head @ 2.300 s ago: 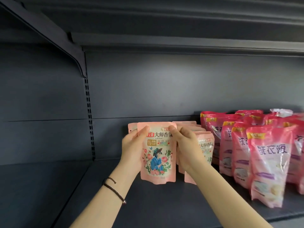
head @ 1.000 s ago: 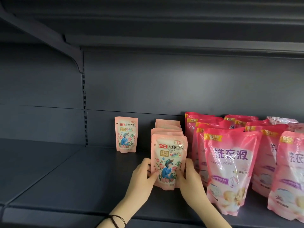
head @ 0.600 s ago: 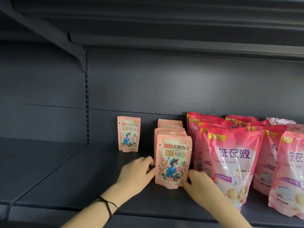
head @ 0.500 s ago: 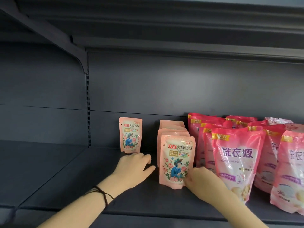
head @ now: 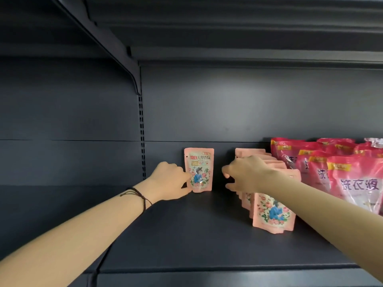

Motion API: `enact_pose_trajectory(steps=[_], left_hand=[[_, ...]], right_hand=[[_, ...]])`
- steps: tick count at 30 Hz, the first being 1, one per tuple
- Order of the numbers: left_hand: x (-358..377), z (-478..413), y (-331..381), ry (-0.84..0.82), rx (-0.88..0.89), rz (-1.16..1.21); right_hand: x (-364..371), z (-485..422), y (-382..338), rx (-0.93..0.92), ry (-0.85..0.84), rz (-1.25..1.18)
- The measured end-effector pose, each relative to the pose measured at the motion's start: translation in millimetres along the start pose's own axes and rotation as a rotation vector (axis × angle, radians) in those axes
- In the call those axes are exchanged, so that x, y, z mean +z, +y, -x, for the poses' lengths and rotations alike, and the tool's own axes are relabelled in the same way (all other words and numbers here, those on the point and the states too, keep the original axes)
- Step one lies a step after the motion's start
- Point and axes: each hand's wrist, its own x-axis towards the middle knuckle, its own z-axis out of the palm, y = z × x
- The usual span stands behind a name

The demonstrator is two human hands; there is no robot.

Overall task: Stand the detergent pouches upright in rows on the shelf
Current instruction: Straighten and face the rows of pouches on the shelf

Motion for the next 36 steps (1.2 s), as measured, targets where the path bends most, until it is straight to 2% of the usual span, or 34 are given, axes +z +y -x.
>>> enact_pose_trajectory(steps=[5, 9, 11, 14, 16, 20, 24, 26, 27, 30, 32, 34, 36], left_hand=[[16.1, -13.5, -27.7, 0.015, -0.018, -0.041], [35.3, -37.9, -48.5, 0.078, -0.110, 0.008], [46.9, -53.6, -55.1, 0.116, -0.219, 0.148], [66.1, -75.2, -58.2, 0.143, -0.457, 0.544], [77.8, -88.2, -54.2, 0.141, -0.546, 0.780], [93.4, -106.1, -40.8, 0.163, -0.682, 1.156], [103.2, -111.5, -36.8, 0.203, -0.741, 1.335], [105.7, -112.7, -35.0, 0.201, -0.777, 1.458], [106.8, -113.2, -33.9, 0.202, -0.791, 1.513], [108.7, -111.8, -30.8, 0.201, -0.807, 1.642], [109.9, -107.9, -28.0, 0.199, -0.836, 1.772], [109.6, -102.9, -25.8, 0.217, -0.858, 1.841], [106.0, -98.3, -25.2, 0.256, -0.836, 1.810]], right_hand=[[3.6, -45.8, -10.3, 0.033, -0.016, 0.005], [15.6, -89.7, -2.6, 0.131, 0.010, -0.053], [24.2, -111.1, 1.2, 0.211, 0.048, -0.168], [36.6, -140.3, 1.2, 0.340, 0.124, -0.441], [44.7, -154.6, -2.3, 0.430, 0.148, -0.604], [62.4, -166.8, -12.6, 0.522, 0.200, -0.680], [74.0, -172.3, -11.3, 0.550, 0.260, -0.698], [79.0, -176.3, -9.0, 0.599, 0.280, -0.797], [81.8, -178.3, -8.3, 0.667, 0.304, -0.935], [87.7, -175.6, -14.7, 0.906, 0.343, -1.549], [94.7, -169.3, -23.4, 0.969, 0.269, -1.747], [101.3, -161.9, -34.3, 0.984, 0.249, -1.769], [104.5, -155.5, -41.9, 0.981, 0.319, -1.697]])
